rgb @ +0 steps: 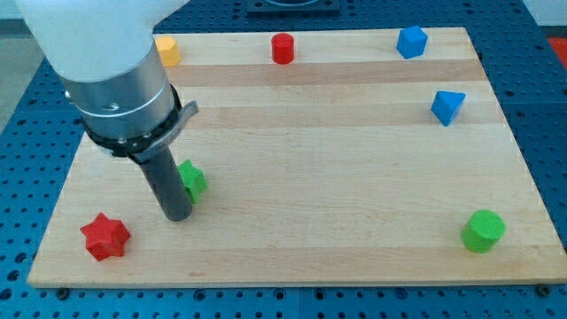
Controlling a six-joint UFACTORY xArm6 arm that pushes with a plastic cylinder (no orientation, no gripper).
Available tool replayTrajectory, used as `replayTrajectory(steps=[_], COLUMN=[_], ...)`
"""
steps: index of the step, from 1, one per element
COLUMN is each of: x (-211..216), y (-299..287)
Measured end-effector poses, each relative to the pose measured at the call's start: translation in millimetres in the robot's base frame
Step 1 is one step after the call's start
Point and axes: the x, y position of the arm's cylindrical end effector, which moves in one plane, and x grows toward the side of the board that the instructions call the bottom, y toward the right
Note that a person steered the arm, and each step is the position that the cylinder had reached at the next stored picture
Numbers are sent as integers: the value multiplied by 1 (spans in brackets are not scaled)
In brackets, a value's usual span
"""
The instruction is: Keep the green star in between the yellow heart and the red star
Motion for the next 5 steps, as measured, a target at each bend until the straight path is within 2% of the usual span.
replayTrajectory(steps=[1, 2, 5], x=[-3, -27, -40], y=[14, 32, 32])
